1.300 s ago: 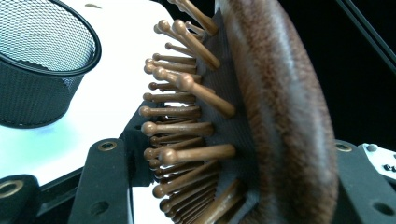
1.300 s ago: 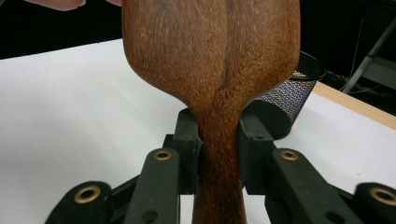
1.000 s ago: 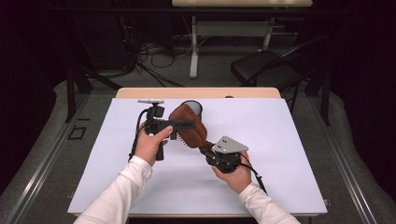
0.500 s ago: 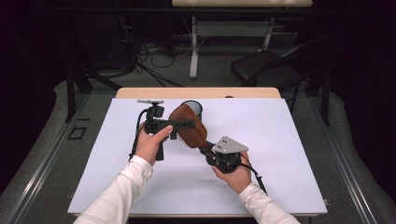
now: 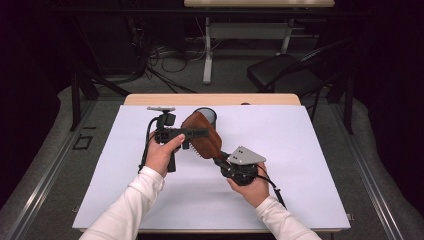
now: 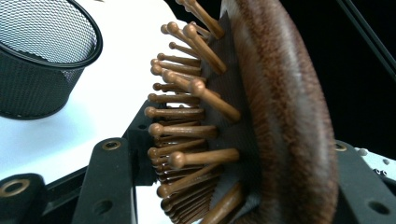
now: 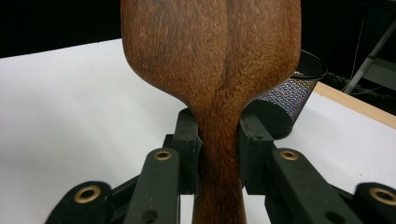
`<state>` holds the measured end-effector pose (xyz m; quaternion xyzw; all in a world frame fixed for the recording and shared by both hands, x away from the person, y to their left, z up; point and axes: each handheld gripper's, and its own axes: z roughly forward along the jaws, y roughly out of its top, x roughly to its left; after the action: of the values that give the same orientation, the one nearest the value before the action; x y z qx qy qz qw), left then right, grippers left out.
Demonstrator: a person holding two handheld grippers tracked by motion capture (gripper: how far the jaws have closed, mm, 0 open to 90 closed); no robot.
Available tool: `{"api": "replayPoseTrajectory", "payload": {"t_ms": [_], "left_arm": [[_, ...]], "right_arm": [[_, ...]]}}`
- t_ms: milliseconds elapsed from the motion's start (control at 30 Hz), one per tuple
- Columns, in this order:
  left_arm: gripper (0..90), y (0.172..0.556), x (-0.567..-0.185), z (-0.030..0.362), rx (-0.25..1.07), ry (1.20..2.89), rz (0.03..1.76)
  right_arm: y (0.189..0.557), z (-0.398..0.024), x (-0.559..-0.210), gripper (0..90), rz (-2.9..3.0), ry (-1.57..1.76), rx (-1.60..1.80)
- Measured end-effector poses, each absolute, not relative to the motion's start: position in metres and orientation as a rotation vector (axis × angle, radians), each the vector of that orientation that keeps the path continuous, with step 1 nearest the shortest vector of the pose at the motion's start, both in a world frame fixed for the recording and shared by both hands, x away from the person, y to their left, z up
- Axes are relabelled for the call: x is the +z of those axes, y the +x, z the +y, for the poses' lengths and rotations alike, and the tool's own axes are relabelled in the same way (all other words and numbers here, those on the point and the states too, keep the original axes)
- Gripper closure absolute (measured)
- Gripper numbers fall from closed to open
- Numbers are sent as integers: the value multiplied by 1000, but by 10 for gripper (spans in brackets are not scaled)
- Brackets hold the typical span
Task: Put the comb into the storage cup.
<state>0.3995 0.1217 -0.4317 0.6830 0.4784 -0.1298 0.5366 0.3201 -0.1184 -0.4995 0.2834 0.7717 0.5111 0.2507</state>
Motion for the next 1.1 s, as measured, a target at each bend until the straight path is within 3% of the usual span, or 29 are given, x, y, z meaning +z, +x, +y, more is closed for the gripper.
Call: {"api": "replayPoseTrajectory", "payload": {"t_ms": [700,1100], "left_arm": [[488,400,-433,119,-346,1582,1221],[489,401,-434,118,-358,1569,1243]], "right_arm": [[322,-119,-500,711,2107,809,1398],[323,-119,-500,661,2108,830,1412]]}}
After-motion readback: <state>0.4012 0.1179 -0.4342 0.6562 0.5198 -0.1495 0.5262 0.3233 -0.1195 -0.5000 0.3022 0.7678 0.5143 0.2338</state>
